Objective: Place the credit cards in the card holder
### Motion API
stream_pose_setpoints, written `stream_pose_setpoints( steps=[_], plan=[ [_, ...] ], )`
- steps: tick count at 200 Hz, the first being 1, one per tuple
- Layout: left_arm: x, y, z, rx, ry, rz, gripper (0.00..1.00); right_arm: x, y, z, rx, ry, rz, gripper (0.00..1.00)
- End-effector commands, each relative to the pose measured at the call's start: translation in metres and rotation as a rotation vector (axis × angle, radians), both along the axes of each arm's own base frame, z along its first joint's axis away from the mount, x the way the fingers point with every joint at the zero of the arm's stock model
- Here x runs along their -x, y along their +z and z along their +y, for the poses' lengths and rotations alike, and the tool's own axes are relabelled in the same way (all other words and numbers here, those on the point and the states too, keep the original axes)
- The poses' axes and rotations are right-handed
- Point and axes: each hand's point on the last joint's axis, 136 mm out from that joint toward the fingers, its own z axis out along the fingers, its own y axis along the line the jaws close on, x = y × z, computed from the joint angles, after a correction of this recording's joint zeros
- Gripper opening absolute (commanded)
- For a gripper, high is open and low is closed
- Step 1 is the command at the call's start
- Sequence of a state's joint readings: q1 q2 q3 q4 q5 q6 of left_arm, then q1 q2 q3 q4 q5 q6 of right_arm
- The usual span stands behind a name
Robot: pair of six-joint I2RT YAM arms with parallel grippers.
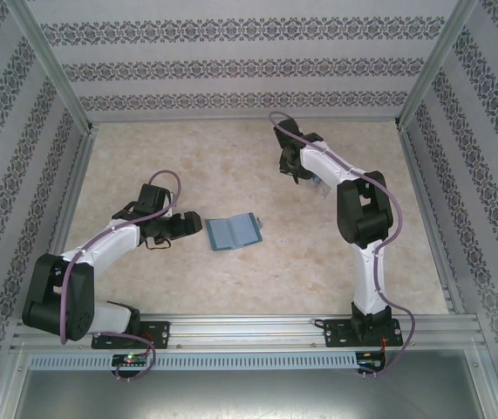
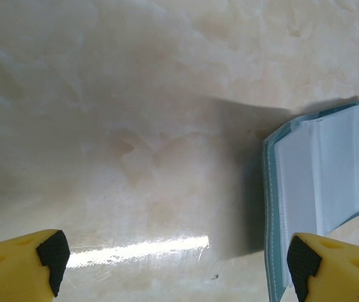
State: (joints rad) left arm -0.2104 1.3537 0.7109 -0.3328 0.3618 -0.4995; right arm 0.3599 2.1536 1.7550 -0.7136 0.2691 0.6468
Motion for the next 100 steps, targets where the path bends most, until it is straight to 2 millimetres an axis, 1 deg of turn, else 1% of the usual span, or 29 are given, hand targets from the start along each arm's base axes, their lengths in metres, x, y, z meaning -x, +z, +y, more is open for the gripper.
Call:
stream_pose_setpoints(
  steps=[1, 11, 36, 69, 88, 100],
  plan=[
    [-0.003, 0.004, -0.005, -0.006, -0.035, -0.014, 0.92, 0.033, -0.008, 0.006, -0.029, 0.09, 0.119, 0.44],
    [-0.004, 0.004, -0.005, -0.006, -0.034, -0.016, 0.92, 0.038, -0.007, 0.009, -0.026, 0.117, 0.134, 0.43],
    [-0.006, 0.005, -0.006, -0.005, -0.038, -0.013, 0.92, 0.052, 0.002, 0.013, -0.004, 0.167, 0.137, 0.42],
    [-0.008, 0.004, -0.008, 0.002, -0.039, -0.014, 0.92, 0.077, 0.01, 0.023, 0.004, 0.223, 0.127, 0.42],
    [-0.008, 0.004, -0.008, 0.007, -0.041, -0.013, 0.92, 0.091, 0.011, 0.024, 0.026, 0.261, 0.142, 0.43],
    [-0.009, 0.004, -0.009, 0.01, -0.045, -0.013, 0.92, 0.101, 0.013, 0.019, 0.055, 0.268, 0.152, 0.43]
  ],
)
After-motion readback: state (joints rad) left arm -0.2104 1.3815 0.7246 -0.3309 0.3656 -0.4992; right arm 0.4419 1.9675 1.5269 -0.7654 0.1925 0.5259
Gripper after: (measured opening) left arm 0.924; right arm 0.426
